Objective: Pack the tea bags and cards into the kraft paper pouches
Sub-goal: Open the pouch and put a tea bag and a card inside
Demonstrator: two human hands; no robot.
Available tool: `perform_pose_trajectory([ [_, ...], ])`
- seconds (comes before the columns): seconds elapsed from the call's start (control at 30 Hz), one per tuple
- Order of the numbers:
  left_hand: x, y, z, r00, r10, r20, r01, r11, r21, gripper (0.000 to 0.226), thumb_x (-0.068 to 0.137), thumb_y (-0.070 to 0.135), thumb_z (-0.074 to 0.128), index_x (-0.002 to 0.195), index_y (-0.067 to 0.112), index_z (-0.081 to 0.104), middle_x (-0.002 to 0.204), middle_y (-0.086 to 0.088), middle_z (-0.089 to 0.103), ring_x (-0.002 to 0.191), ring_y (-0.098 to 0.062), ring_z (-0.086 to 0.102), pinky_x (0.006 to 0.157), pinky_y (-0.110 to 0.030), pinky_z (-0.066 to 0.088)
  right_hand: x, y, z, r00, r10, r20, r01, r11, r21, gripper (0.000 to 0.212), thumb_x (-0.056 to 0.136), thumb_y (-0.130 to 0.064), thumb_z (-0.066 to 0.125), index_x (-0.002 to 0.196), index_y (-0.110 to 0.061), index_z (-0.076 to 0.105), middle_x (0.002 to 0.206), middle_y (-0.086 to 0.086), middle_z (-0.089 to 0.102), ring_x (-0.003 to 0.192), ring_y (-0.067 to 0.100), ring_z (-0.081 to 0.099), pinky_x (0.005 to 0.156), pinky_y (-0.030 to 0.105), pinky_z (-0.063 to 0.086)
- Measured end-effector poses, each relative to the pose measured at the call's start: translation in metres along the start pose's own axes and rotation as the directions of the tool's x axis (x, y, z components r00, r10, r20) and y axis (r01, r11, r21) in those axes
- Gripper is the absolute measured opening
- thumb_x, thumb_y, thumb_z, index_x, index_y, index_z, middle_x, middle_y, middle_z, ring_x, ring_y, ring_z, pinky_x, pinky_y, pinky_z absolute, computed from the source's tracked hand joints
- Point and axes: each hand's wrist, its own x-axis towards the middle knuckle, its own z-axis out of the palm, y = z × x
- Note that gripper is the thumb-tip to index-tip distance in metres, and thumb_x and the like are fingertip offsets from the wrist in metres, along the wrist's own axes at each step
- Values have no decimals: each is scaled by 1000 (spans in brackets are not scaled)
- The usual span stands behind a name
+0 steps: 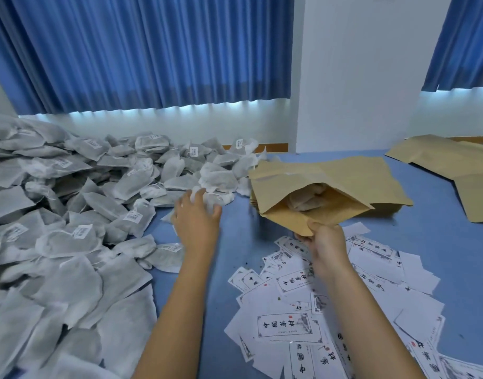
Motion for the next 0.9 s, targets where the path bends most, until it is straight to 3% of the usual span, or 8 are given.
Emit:
perform_pose_trajectory([
  [0.1,14,-38,20,933,-108,342,27,972,233,61,90,40,58,145,30,32,145,-12,32,131,-33,30,102,-47,33,-2,3,1,1000,-9,19,9,1000,-1,27,96,3,46,122,3,51,123,21,58,99,30,59,70,31,52],
  [0.2,9,-34,28,959,-66,275,-15,959,282,41,89,32,58,127,23,46,121,-12,47,112,-31,43,89,-44,35,-2,2,2,1000,-5,29,5,1000,-14,28,97,2,46,124,3,52,124,20,58,102,30,60,72,31,53],
  [0.3,1,-13,21,975,-181,125,115,903,415,36,90,32,55,119,17,40,119,-14,48,115,-32,43,92,-49,36,-2,1,1,1000,2,24,-2,1000,-2,25,96,2,46,120,5,52,122,22,58,93,27,61,70,30,52],
  [0.4,-6,-10,11,883,-437,172,277,781,559,41,94,33,46,130,19,32,138,-18,29,130,-41,25,99,-67,28,-2,3,0,1000,3,28,-3,1000,-15,25,96,2,46,120,5,53,119,21,59,82,23,62,70,29,51],
  [0.5,-18,-13,4,745,-588,316,299,717,629,52,95,38,44,140,26,23,145,-21,14,132,-50,11,94,-71,32,-3,3,1,1000,-5,26,5,1000,-30,25,96,2,46,120,4,53,118,20,60,81,22,62,69,29,51],
  [0.7,-26,3,1,824,-376,424,105,836,538,46,92,36,51,137,31,40,134,-9,36,126,-34,27,89,-43,40,-2,2,-1,999,-15,35,15,1000,-6,23,96,2,47,118,5,54,113,19,60,79,22,60,63,27,49],
  [0.83,-49,30,9,773,-80,629,-139,947,291,47,85,56,52,128,37,47,140,-10,21,129,-37,18,93,-44,41,-4,-2,-1,998,-51,39,49,998,45,19,96,3,46,114,2,53,110,17,59,80,19,60,64,27,49],
  [0.9,-55,35,10,765,-139,630,-128,925,359,52,85,64,46,131,39,42,146,-12,13,129,-42,17,96,-47,39,-6,-3,-2,997,-58,47,55,997,60,16,97,3,46,111,-1,52,110,15,59,81,19,59,64,26,50],
])
